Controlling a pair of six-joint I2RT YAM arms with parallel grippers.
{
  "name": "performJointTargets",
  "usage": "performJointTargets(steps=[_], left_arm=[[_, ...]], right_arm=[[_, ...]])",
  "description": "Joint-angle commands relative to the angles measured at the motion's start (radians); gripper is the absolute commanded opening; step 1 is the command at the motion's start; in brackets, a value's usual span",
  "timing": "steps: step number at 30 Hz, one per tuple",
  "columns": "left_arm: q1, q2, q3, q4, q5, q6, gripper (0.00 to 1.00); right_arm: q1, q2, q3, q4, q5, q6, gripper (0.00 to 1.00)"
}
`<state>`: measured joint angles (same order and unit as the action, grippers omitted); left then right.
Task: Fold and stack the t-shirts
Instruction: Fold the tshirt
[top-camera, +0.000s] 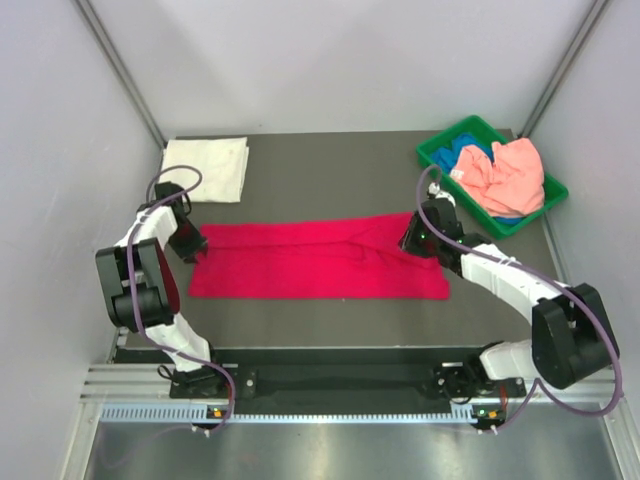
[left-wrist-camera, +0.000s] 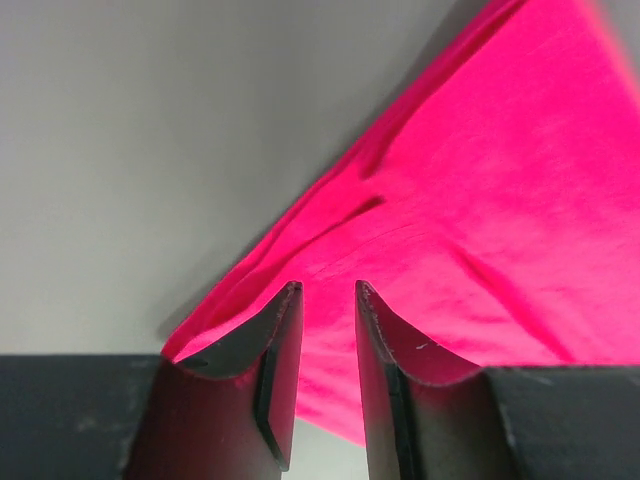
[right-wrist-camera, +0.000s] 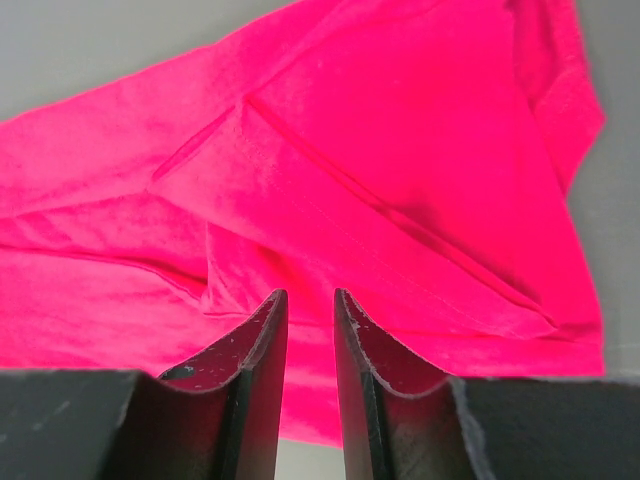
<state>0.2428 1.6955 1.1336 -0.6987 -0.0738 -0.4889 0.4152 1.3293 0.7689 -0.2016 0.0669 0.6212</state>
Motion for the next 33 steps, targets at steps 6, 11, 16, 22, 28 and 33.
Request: performJointTargets(steps=[6, 11, 16, 22, 28, 33], left_arm=[[0.026, 0.023, -0.06, 0.016, 0.013, 0.045, 0.34], [0.023, -0.011, -0.072, 0.001, -0.05, 0.07, 0.4], [0.009, -0.008, -0.069, -0.034, -0.119, 0.087, 0.41], [0.006, -0.004, -0.083, -0.018, -0.09, 0.078, 0.38], [-0.014, -0.003, -0.058, -0.041, -0.099, 0.062, 0.0], [-0.071, -0.005, -0.006, -0.123, -0.219, 0.038, 0.0]], right_arm=[[0.002, 0.074, 0.075, 0.073, -0.064, -0.044, 0.26], [0.0, 0.149, 0.116, 0.099, -0.064, -0.048, 0.26], [0.03, 0.258, 0.217, 0.111, -0.064, -0.07, 0.25], [0.132, 0.422, 0.418, 0.071, -0.11, -0.15, 0.17], [0.247, 0.563, 0.599, 0.053, -0.18, -0.225, 0.08], [0.298, 0.7, 0.73, 0.042, -0.2, -0.221, 0.05]])
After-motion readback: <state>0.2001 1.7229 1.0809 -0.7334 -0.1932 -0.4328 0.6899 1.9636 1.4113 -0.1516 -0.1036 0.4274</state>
